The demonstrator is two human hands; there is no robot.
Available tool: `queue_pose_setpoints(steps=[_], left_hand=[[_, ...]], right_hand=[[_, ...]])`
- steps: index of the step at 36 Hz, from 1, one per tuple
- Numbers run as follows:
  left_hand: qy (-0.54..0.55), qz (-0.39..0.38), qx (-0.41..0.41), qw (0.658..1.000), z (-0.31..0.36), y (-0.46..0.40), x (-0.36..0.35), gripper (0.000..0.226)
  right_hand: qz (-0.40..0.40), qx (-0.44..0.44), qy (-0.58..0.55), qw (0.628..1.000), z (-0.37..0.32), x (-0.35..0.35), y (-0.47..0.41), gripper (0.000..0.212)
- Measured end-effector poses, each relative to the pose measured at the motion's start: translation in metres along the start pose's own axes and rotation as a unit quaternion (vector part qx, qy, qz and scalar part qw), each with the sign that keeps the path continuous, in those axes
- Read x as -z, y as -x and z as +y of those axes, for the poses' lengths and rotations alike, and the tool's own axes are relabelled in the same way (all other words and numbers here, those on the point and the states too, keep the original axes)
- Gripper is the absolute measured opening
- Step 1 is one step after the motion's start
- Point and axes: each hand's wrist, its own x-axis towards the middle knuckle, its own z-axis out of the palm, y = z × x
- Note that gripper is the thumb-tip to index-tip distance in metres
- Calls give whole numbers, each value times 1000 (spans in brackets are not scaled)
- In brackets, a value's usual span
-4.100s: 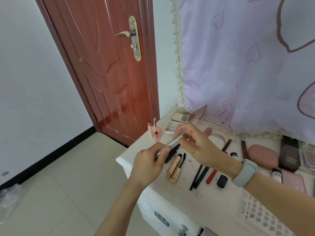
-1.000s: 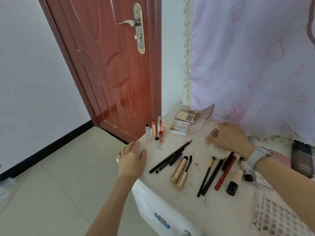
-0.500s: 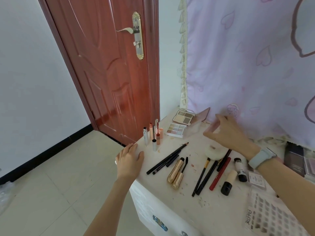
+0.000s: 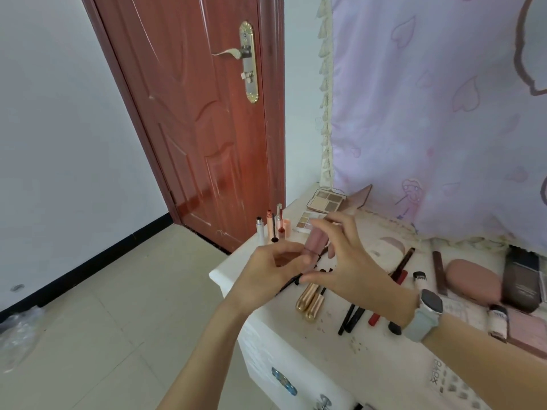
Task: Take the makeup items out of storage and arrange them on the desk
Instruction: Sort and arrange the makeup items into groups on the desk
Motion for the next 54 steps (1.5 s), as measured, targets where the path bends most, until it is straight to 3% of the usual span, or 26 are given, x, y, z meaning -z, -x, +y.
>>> queue_pose_setpoints(steps=[3, 9, 16, 19, 23, 26, 30, 32, 35, 38, 40, 44, 48, 50, 54], left_hand=[[-32, 4, -11, 999, -5, 2, 1, 13], [-74, 43, -55, 995, -13, 6, -4, 13], [43, 215, -123, 968, -7, 5, -5, 15], [112, 245, -126, 955, -1, 1, -6, 22], [142, 201, -117, 962, 1, 0, -6, 15], [146, 182, -113, 966, 0, 1, -9, 19], [95, 194, -167, 962, 1, 2, -9, 15], [-2, 198, -188, 962, -5, 1, -6, 20], [-140, 173, -215, 951, -13, 1, -1, 33], [-144, 134, -202, 959, -13, 2, -1, 59], [-146, 125, -211, 959, -12, 3, -2, 65], [-109, 154, -223, 956, -10, 4, -1, 59], [-113, 177, -232, 950, -8, 5, 0, 56], [-107, 181, -232, 950, -5, 4, 1, 49], [-83, 181, -225, 954, -3, 4, 5, 32]], right_hand=[[-19, 16, -29, 999, -3, 5, 0, 77], [13, -68, -163, 984, -9, 14, -5, 26], [-62, -134, -234, 961, -16, 19, -9, 30], [-60, -166, -238, 955, -21, 7, -5, 29], [-9, -190, -292, 937, -26, -5, -5, 26], [-13, -191, -302, 934, -25, -6, -6, 29], [5, -169, -286, 943, -19, 1, -7, 17], [27, -175, -298, 938, -17, 9, -11, 7], [8, -174, -273, 946, -17, 19, -18, 20], [-30, -157, -223, 962, -21, 20, -23, 29], [-23, -142, -204, 968, -23, 18, -23, 30], [-2, -136, -216, 967, -24, 18, -23, 24], [-44, -145, -218, 964, -32, 17, -22, 36], [-39, -143, -218, 965, -33, 18, -23, 25], [-37, -198, -297, 933, -30, 19, -24, 21]])
